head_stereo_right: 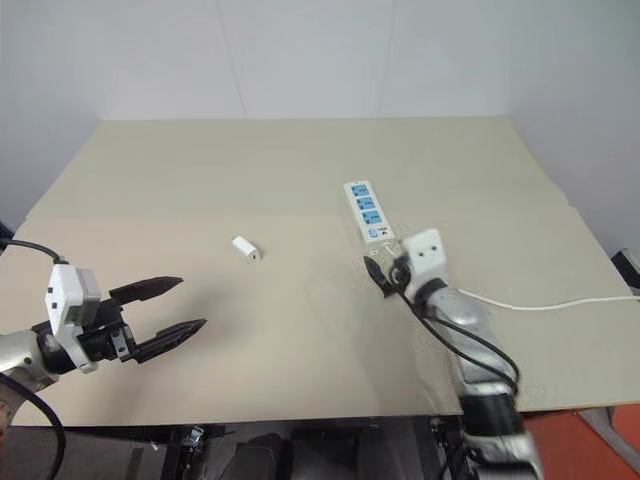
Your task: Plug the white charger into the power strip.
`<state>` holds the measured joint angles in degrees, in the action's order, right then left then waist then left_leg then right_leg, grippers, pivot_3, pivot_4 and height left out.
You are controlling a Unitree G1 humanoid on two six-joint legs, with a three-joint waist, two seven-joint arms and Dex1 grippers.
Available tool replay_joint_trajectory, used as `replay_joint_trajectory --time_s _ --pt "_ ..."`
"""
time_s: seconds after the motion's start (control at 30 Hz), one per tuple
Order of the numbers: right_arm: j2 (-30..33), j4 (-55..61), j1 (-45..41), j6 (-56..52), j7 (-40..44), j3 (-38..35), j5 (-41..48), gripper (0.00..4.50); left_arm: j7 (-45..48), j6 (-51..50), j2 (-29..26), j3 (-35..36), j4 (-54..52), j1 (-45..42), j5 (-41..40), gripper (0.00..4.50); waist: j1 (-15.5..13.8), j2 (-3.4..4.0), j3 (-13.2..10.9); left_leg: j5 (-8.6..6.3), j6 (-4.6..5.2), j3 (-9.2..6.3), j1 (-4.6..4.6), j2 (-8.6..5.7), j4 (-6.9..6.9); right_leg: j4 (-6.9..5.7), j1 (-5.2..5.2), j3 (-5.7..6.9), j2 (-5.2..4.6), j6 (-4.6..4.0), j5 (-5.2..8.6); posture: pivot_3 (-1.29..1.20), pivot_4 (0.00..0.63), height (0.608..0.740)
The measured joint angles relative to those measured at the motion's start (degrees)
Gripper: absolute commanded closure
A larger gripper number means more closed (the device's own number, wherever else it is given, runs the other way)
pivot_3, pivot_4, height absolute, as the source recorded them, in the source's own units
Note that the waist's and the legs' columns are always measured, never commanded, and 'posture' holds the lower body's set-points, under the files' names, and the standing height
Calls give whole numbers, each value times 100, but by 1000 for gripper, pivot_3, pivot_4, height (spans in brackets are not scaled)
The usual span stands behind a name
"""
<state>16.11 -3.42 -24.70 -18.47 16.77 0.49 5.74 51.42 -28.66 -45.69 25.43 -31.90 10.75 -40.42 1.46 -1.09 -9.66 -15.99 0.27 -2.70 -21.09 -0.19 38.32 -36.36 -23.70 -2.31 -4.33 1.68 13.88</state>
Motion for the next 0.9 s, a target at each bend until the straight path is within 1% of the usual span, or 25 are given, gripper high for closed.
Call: replay_joint_trajectory --time_s 0.07,0.1,0.17,0.27,0.6,0.83,0.87,0.9 --pt "-80 -306 -212 154 -180 9 -114 0 -12 1 2 -11 4 -10 0 15 0 -3 2 3 -5 3 -24 -1 0 -18 -35 -4 -1 0 -1 0 150 740" --pt "-214 -743 -488 304 -377 4 -236 0 -25 1 14 -25 11 -15 0 15 10 -5 3 8 -15 10 -30 -2 2 -36 -52 -9 -3 1 0 0 150 740" --pt "-387 -1330 -807 563 -642 4 -362 0 -30 1 17 -50 1 -27 -1 15 25 -5 3 10 -17 12 -34 1 -3 -36 -57 -9 -1 0 0 0 150 740" --pt "-529 -1985 -1094 861 -812 -17 -445 0 -33 2 21 -48 -2 24 -1 15 75 -5 3 10 -17 12 -38 2 -4 -38 -57 -10 -3 1 -1 0 150 740" --pt "-710 -3523 -1645 1645 -908 -117 -458 0 -34 2 21 -43 -15 97 -2 15 133 -4 3 9 -16 15 -34 2 -4 -41 -56 -12 0 1 -1 0 150 740" --pt "-802 -4385 -2053 2212 -846 -186 -441 0 -33 2 20 -35 -25 106 -1 15 190 -4 3 9 -16 15 -33 2 -4 -47 -54 -13 0 1 -1 0 150 740" --pt "-816 -4503 -2102 2292 -828 -202 -439 406 -33 2 19 -33 -25 107 0 0 210 -4 4 9 -16 15 -31 2 -4 -50 -52 -13 -1 1 -1 0 150 740" --pt "-823 -4577 -2135 2342 -813 -207 -440 601 -32 2 19 -32 -25 107 0 0 228 -4 4 9 -16 15 -30 2 -4 -54 -51 -14 0 1 -1 0 150 740"
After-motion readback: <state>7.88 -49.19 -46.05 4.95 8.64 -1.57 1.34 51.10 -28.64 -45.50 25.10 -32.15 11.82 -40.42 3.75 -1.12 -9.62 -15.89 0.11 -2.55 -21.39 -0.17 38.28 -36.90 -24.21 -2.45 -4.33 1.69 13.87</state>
